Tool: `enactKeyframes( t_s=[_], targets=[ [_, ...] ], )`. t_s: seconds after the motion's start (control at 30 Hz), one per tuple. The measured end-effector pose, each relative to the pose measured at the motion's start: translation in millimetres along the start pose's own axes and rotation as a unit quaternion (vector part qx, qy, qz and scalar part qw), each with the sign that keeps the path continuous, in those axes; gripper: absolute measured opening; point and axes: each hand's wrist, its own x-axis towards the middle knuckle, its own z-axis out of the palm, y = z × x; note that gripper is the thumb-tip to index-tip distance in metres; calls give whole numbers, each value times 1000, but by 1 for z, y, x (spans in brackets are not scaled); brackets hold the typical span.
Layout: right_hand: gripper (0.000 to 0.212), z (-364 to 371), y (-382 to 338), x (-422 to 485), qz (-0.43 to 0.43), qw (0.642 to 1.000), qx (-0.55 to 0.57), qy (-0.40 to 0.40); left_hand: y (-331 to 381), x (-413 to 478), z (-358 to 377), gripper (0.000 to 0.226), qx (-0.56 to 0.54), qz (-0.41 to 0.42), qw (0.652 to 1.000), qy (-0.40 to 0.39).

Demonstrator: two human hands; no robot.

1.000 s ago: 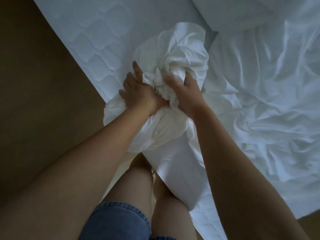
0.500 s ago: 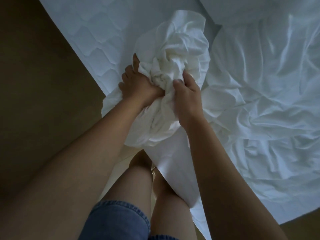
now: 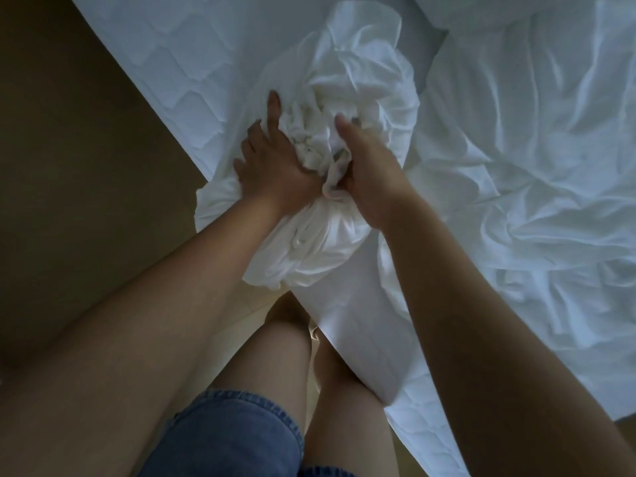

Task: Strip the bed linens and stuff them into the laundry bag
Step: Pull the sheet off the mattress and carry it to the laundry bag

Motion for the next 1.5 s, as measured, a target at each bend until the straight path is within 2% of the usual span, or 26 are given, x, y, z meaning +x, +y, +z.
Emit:
enactKeyframes(
  t_s=[0.07,0.13,0.17,0.23,0.3,0.33,0.4,0.47,0.6,0.7,0.77,0.83,0.93,1.03,1.13,1.23,1.37,1.5],
  targets=[
    [27,6,15,-11,-79,986,-101,105,-4,9,-2,118,-12,4,1000,18],
    [49,9,30,-24,-112,954,-168,221,-6,20,-7,118,-17,5,1000,21],
    [66,8,37,-28,-98,940,-184,270,-9,25,-9,120,-18,10,1000,17],
    [104,3,48,-28,6,932,-179,315,-13,30,-12,124,-30,19,999,13],
    [120,-2,53,-20,98,939,-158,290,-17,34,-13,133,-65,12,998,4],
    [122,-3,53,-14,102,944,-150,274,-19,37,-14,140,-82,1,997,-13],
    [124,-6,50,-3,78,952,-133,265,-22,46,-17,153,-90,-18,995,-46],
    [121,-7,51,5,50,957,-104,266,-23,53,-19,156,-81,-30,995,-52],
    [109,-9,61,13,33,953,-61,294,-23,49,-7,133,-67,-42,997,-5],
    [102,-11,67,15,15,954,-55,293,-27,45,3,135,-91,-2,995,31],
    [94,-14,71,15,2,954,-40,297,-31,46,3,139,-103,22,994,23],
    [89,-12,72,15,-1,955,-37,294,-31,44,-2,138,-111,8,994,-5],
    [96,-8,68,8,-23,961,-30,275,-30,39,-6,129,-106,14,994,-21],
    [96,-7,66,-13,-43,966,-45,251,-32,23,-16,125,-181,15,983,-25],
    [82,-18,64,-55,-70,956,-49,280,-31,-11,-14,118,-250,-9,967,-50],
    [75,-38,68,-115,-100,947,-55,301,-24,-63,2,109,-289,14,954,-79],
    [76,-62,101,-221,-129,921,-4,367,-6,-145,24,102,-268,92,948,-142],
    [81,-60,171,-342,-161,868,81,463,2,-252,40,100,-203,201,932,-222]
  ],
)
